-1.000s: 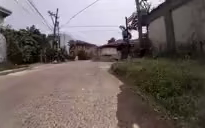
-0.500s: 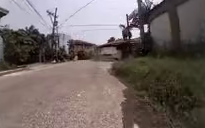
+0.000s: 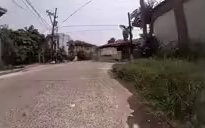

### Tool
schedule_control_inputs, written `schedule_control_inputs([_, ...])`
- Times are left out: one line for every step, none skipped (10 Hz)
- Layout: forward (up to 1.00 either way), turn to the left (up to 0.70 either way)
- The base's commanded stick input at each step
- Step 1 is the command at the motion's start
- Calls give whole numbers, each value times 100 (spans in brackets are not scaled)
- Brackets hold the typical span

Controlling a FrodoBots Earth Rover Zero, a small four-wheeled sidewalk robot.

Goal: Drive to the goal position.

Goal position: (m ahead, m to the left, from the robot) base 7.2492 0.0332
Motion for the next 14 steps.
schedule_control_inputs([70, 0])
schedule_control_inputs([70, 0])
schedule_control_inputs([70, 0])
schedule_control_inputs([70, 0])
schedule_control_inputs([70, 0])
schedule_control_inputs([70, 0])
schedule_control_inputs([70, 0])
schedule_control_inputs([70, 0])
schedule_control_inputs([70, 0])
schedule_control_inputs([70, 0])
schedule_control_inputs([70, 0])
schedule_control_inputs([70, 0])
schedule_control_inputs([58, 0])
schedule_control_inputs([14, 0])
